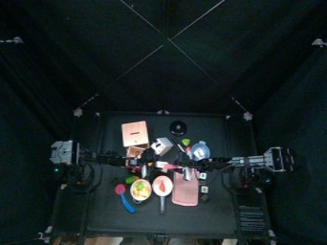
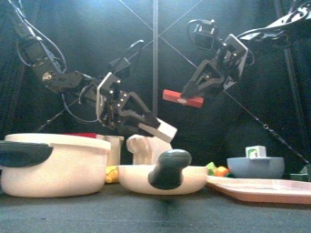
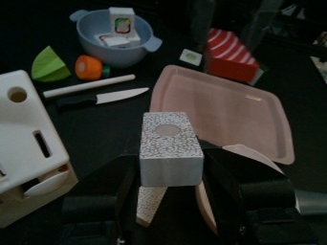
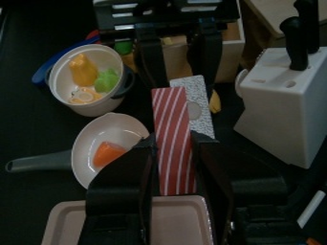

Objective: Place rice near other rice block

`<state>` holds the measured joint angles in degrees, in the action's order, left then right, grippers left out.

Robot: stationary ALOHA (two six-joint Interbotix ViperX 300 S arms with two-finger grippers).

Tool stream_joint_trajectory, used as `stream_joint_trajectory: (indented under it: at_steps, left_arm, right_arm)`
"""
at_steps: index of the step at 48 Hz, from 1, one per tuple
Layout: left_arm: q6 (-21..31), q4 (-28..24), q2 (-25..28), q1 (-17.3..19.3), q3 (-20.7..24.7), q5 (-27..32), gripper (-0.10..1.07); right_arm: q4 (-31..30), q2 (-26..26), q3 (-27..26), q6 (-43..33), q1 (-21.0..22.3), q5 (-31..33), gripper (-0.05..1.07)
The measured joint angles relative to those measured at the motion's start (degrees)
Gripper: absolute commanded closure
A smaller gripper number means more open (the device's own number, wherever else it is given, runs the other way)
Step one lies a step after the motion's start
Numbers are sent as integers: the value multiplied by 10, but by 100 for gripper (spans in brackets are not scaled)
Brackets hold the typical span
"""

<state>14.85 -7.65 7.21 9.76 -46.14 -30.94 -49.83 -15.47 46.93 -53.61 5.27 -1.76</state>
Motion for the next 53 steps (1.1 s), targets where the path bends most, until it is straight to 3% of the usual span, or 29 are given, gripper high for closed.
stream_joint_trajectory:
  at_steps: [19, 29, 53]
  left_arm:
    - [0, 23, 26, 8, 39, 57, 18]
    - [-1, 28, 28, 10, 41, 62, 11]
    - [2, 28, 18, 11, 41, 63, 11]
  right_arm:
    - [0, 0, 1, 0, 0, 4, 55]
    - [0, 0, 5, 0, 1, 4, 55]
    - [0, 1, 5, -1, 0, 4, 55]
